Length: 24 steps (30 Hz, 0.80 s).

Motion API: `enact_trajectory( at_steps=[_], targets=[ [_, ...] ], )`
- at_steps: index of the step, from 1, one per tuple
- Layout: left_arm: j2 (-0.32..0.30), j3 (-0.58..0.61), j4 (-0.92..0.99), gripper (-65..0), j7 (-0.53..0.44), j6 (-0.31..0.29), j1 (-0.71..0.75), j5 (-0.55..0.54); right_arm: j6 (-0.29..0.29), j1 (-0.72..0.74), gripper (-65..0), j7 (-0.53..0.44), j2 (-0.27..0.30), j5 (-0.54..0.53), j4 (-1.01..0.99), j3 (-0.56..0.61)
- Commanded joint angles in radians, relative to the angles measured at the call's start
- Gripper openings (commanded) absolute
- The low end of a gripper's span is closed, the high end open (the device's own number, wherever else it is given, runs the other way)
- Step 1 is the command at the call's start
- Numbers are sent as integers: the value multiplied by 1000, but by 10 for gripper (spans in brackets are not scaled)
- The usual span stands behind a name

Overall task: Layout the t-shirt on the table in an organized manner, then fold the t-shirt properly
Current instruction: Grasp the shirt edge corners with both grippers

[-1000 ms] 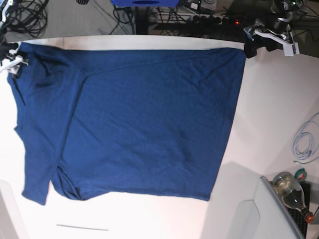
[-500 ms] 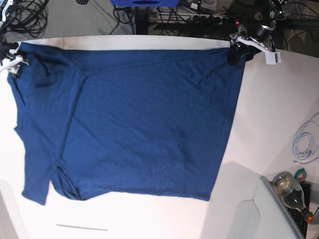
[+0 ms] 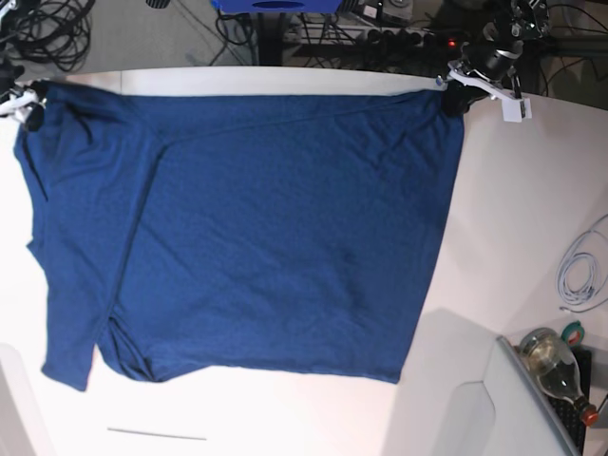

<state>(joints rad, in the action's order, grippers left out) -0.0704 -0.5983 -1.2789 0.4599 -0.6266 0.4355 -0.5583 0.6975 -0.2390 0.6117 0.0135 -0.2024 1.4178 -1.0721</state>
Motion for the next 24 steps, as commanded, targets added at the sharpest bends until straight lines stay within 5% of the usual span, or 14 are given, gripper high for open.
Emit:
enact_trajectory(
  at_steps=[1, 13, 16, 20, 24],
  targets=[
    [-12, -2, -12, -650, -2, 3, 7, -3, 1, 0, -237, -17, 16, -9, -13, -10],
    [-27, -4, -14, -650, -2, 3, 10, -3, 1, 11, -264, -14, 69, -7, -154, -9],
    [-27, -4, -14, -650, -2, 3, 9, -3, 1, 13, -381, -11, 69, -7, -183, -9],
    [-39, -2, -74, -650, 0, 4, 18, -3, 1, 7, -650, -8, 69, -6, -163, -7],
    [-45, -2, -176, -650, 0, 64, 47, -3, 1, -9, -650, 92, 67, -6, -59, -7]
  ],
)
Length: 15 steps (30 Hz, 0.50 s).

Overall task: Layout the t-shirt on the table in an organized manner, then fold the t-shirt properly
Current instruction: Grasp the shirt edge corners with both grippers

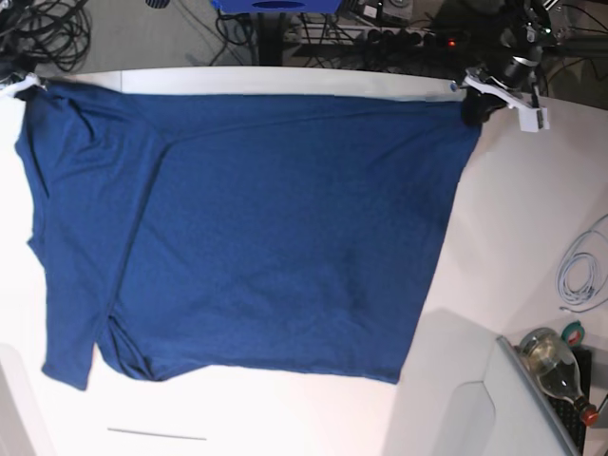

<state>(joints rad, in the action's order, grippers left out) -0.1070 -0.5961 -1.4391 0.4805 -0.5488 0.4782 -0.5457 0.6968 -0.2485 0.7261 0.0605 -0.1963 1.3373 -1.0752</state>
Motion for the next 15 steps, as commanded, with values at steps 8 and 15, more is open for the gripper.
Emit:
enact_trajectory(
  at_steps=[8, 15],
  targets=[
    [-10, -3, -153, -650, 67, 25, 12, -17, 1, 16, -644, 115, 14, -12, 172, 56],
    [-4, -6, -233, -650, 159, 26, -16, -17, 1, 81, -644, 250, 22, -10, 221, 57]
  ],
)
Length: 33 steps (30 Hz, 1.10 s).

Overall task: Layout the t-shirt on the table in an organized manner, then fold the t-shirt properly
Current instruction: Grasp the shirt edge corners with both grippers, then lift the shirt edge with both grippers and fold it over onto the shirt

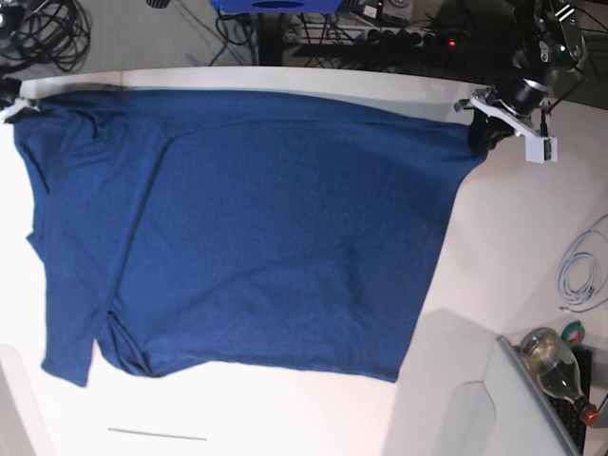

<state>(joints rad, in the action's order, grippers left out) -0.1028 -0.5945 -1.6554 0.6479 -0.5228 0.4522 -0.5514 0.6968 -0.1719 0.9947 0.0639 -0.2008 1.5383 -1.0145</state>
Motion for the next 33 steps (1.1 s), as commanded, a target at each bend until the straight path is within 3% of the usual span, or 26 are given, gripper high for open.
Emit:
enact_trajectory(
  at_steps=[1, 5, 12, 18, 22, 28, 33],
  targets=[
    [-8, -6, -19, -650, -9, 7, 9, -11, 1, 13, -644, 0, 20, -6, 20, -2],
    [-8, 0, -24, -650, -9, 42, -17, -11, -78, 39, -644, 13, 23, -6, 20, 75],
    [-12, -5, -9, -650, 10, 45, -60, -11, -167, 101, -644, 13, 34, -6, 9, 168],
    [-15, -2, 16, -650, 45, 56, -125, -11, -213, 177, -644, 20, 44, -6, -19, 173],
    [-15, 2, 31, -650, 46, 79, -174, -9, -246, 217, -644, 11, 81, -7, -103, 268],
    [-42, 23, 166, -650, 46, 99, -261, -9, -303, 275, -644, -66, 83, -7, -210, 283],
    [-73, 83, 246, -650, 46, 100, -309, -9, -315, 298, -644, -124, 123, -7, -289, 297]
  ],
)
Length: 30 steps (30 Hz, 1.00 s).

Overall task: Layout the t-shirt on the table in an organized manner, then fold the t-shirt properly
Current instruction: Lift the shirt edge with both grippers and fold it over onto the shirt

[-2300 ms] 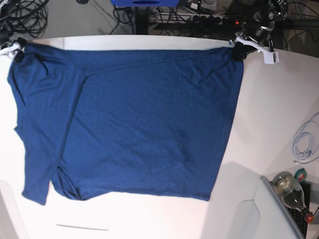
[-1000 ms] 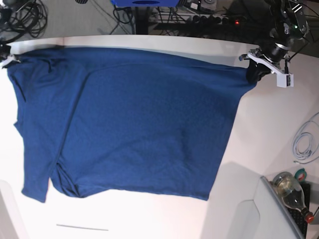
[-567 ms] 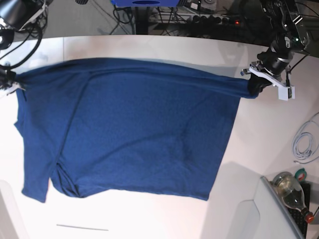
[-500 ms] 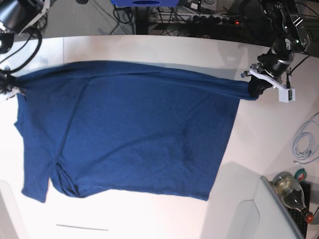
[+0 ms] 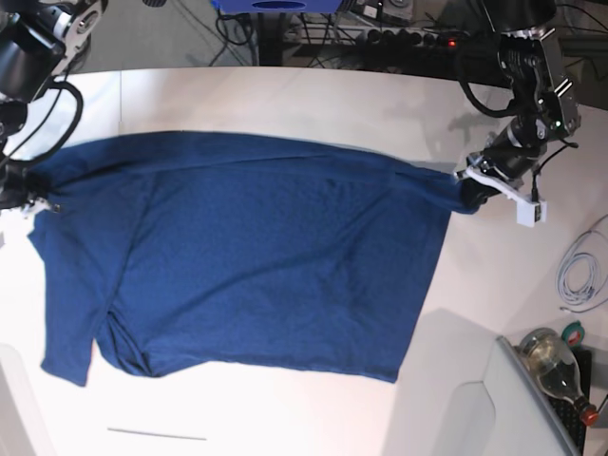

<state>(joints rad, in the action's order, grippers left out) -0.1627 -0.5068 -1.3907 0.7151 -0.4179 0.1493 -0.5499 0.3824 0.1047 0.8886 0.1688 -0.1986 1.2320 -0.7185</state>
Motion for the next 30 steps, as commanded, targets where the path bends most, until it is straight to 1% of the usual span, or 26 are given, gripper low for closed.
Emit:
enact_trajectory(
  at_steps=[1, 10, 15, 16, 18, 20, 26, 30],
  targets=[
    [-13, -6, -17, -650, -21, -5, -14, -11, -1, 22, -644, -24, 25, -9, 15, -2],
    [-15, -10, -26, -650, -21, -3, -35, -11, -1, 22, -644, -27, 42, -9, 16, -6],
    [-15, -10, -22, -650, -21, -2, -38, -11, -1, 23, -644, -29, 42, -9, 16, -8],
    [-15, -5, -22, -650, -21, 7, -47, -11, -1, 25, -644, -30, 42, -9, 13, -8],
    [-15, 0, -20, -650, -21, 57, -60, -11, -3, 26, -644, -38, 42, -9, 7, -8],
    [-13, 1, -20, -650, -21, 81, -69, -11, -3, 26, -644, -59, 42, -9, 7, -6],
    [-13, 10, 1, -650, -22, 86, -98, -11, -3, 22, -644, -85, 41, -9, 5, -2],
    [-27, 92, 72, -650, -22, 90, -129, -11, -3, 26, -644, -124, 38, -9, -22, 0]
  ],
)
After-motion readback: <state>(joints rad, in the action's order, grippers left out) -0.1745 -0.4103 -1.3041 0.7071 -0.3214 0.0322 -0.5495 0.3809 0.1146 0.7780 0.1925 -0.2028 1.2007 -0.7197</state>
